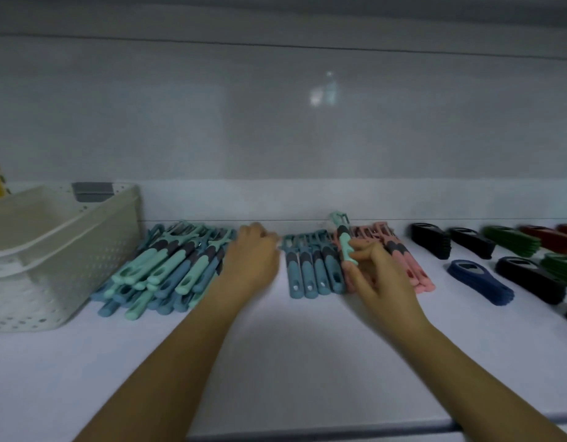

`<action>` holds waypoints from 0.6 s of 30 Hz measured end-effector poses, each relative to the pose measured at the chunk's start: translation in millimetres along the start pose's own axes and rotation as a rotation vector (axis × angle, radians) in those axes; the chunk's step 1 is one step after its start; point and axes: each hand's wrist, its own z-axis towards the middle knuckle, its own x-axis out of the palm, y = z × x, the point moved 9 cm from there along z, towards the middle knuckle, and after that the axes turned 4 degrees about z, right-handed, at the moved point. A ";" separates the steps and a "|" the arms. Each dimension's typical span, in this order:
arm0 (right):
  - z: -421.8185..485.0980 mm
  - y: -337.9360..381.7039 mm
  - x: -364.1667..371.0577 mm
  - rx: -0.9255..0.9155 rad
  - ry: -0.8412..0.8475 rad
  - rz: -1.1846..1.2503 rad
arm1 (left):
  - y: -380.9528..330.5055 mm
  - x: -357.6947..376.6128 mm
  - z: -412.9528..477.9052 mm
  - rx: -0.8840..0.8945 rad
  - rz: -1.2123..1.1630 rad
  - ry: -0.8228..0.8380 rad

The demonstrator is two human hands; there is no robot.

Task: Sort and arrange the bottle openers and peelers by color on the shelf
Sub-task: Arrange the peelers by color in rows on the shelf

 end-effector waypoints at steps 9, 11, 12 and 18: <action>-6.2 43.0 57.0 -0.178 0.304 -0.240 | 92.9 -12.9 -38.5 -0.351 0.148 0.128; -5.3 48.5 70.3 -0.163 0.336 -0.224 | 92.7 -17.7 -36.7 -0.329 0.090 0.091; -4.5 51.1 76.1 -0.151 0.339 -0.203 | 92.2 -19.6 -35.9 -0.318 0.049 0.076; -3.4 53.6 120.7 -0.165 0.465 -0.373 | 76.3 -32.9 -40.1 -0.247 -0.340 -0.121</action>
